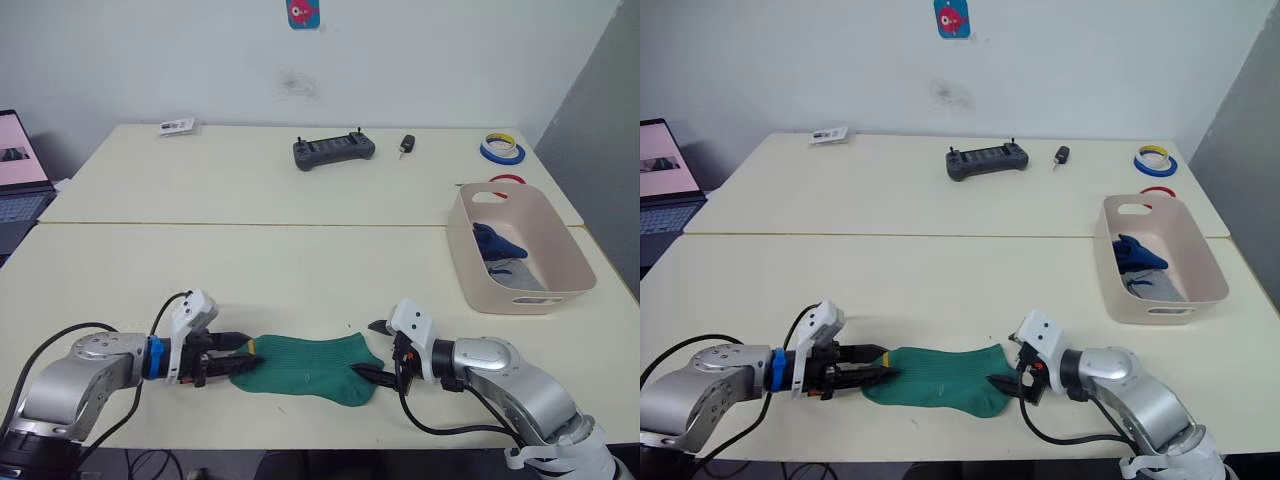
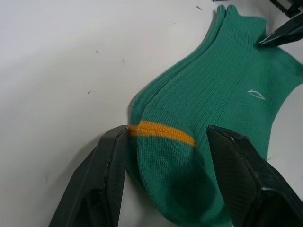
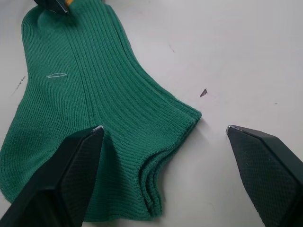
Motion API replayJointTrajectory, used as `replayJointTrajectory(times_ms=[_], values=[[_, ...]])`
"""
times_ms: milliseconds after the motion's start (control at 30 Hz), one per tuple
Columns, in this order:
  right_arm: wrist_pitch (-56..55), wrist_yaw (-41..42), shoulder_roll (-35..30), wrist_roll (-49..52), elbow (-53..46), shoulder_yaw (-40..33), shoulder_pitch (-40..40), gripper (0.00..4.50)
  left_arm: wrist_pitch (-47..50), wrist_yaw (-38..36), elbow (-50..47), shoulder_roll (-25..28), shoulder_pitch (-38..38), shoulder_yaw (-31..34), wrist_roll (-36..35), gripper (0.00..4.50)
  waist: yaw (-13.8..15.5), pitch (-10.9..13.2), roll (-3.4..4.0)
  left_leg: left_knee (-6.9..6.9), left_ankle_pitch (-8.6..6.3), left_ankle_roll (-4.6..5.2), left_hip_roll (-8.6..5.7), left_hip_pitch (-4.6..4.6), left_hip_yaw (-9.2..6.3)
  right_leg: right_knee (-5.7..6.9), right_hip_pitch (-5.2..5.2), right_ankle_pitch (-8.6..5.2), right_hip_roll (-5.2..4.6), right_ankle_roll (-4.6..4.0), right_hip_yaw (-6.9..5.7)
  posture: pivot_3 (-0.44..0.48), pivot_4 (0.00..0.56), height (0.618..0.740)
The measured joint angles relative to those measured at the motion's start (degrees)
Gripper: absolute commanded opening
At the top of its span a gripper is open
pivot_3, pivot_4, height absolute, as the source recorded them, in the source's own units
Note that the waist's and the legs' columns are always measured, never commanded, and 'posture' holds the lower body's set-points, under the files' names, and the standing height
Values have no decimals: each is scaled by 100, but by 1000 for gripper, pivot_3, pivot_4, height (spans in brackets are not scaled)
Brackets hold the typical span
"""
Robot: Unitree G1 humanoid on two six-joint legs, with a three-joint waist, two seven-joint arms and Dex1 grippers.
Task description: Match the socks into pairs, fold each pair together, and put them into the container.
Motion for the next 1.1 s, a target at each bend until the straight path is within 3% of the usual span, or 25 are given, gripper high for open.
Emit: replayJointTrajectory(times_ms=[33,133,200,267,467,533,767,900,1100], values=[[12,-1,1,4,0,0,-5,4471,-16,-3,0,0,1,-10,20,1875,0,0,0,0,0,0,0,0,0,0,0,0,0,0,0,0,150,740],[167,-116,116,-1,1,5,-58,3862,-119,-5,-4,0,28,-39,134,1041,-7,-1,0,0,0,0,1,2,0,1,0,0,1,0,1,0,150,740],[266,-214,154,-42,30,51,-140,3118,-139,-4,-30,-2,44,-86,200,376,-14,-2,1,-1,0,0,1,4,2,3,0,0,1,0,4,0,150,740],[280,-265,113,-203,37,205,-243,2490,-133,4,-108,-10,83,-117,218,0,-13,-3,1,-1,0,0,1,4,1,2,0,0,1,0,2,0,150,740],[242,-247,-21,-414,-119,511,-300,485,-67,127,-463,-23,270,-106,207,0,-8,-6,0,-1,0,0,1,4,2,-1,3,0,0,0,3,0,150,740],[222,-242,-46,-444,-181,566,-297,42,-35,129,-541,-27,320,-106,188,0,-8,-6,0,-1,0,0,1,4,1,-1,3,0,0,0,2,0,150,740],[193,-245,-167,-442,-340,520,-232,42,170,261,-556,-167,207,-75,44,0,-2,-4,0,0,0,0,0,-2,0,-1,-1,0,0,0,0,0,150,740],[330,-232,-339,-360,-327,8,-527,42,317,579,-443,-693,-815,-99,-107,0,31,-2,-5,8,0,-1,-7,-13,-1,2,-2,1,-2,1,-6,0,150,740],[318,-237,-346,-403,157,-185,-748,42,110,555,283,-827,-1286,-549,258,0,-37,-2,-4,1,0,1,1,-12,-2,-4,-12,0,14,0,5,0,150,740]])
